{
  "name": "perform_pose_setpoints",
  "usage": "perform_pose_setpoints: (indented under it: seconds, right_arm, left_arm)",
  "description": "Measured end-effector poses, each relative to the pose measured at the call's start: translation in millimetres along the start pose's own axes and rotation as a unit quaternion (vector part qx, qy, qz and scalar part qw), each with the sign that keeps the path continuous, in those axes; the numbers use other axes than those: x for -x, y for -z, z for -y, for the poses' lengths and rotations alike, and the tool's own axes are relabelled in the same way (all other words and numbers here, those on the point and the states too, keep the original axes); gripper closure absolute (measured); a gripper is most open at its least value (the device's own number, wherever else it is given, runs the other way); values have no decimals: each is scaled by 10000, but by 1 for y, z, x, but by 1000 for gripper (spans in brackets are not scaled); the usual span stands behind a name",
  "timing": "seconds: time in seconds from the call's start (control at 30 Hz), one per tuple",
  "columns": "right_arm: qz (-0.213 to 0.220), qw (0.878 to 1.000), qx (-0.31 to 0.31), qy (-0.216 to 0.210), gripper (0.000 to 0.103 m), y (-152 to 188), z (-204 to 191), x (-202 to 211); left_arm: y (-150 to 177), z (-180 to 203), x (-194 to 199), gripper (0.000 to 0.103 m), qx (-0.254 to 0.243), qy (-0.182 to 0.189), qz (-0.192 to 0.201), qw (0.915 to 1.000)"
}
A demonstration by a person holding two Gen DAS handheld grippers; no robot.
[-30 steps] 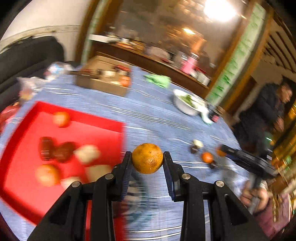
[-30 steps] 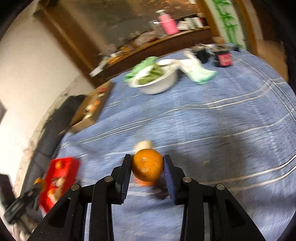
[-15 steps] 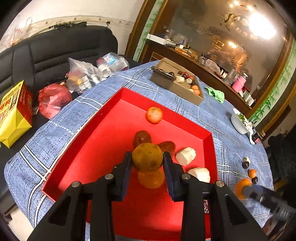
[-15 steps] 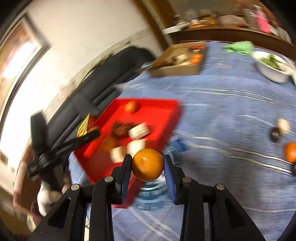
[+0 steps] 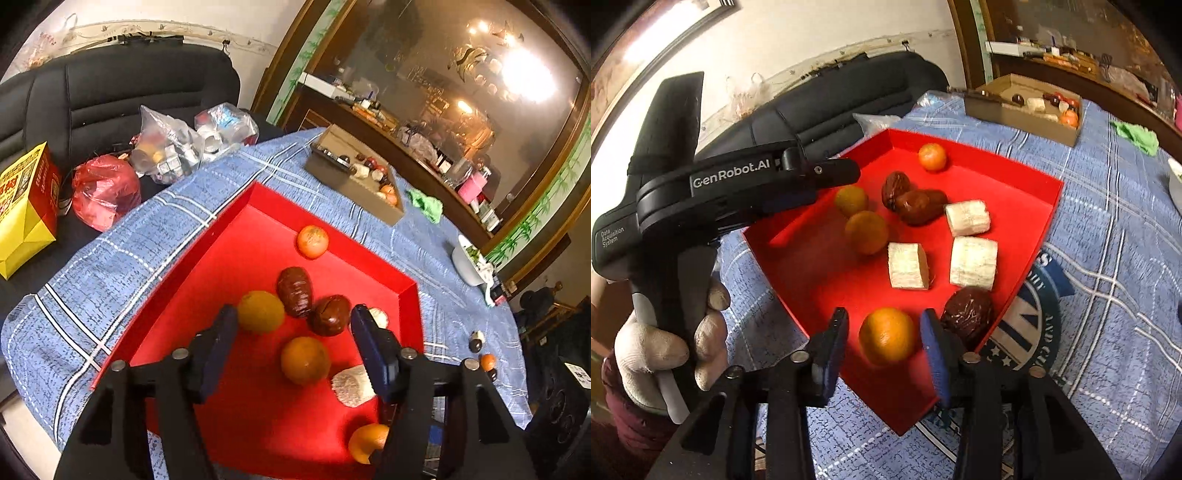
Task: Organize fruits
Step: 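Carry both tangerines into the red tray and open both grippers, then move both open grippers back to the remaining fruits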
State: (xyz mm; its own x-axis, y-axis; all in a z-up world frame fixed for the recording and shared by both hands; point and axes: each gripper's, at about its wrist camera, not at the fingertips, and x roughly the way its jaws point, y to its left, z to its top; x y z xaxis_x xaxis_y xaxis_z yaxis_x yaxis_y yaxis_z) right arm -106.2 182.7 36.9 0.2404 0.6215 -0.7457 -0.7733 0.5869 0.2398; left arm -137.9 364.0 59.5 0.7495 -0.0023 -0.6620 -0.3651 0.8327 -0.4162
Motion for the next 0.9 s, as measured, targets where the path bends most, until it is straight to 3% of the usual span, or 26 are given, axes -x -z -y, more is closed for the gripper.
perform_pose_setpoints:
  seconds: [0.17, 0.33, 0.63, 0.8, 0.9]
  right_arm:
    - [338, 9993, -170, 63, 45, -3, 11, 25]
    - [615, 9958, -652, 187, 42, 5, 39, 52]
    - [948, 9815, -1532, 649, 43, 50, 104, 106]
    - [1176, 9624, -2057, 1331, 43, 91, 163, 159]
    - [1262, 9381, -2568, 1952, 43, 122, 212, 199]
  left_arm:
    - [-4, 13, 14, 37, 26, 159, 118, 9998]
    - [-2, 43, 24, 33, -263, 340, 177, 9989]
    - [13, 106, 23, 28, -868, 840, -58, 9927]
    - [24, 132, 23, 27, -1110, 973, -155, 9889]
    - [31, 143, 22, 27, -1248, 1020, -218, 9867]
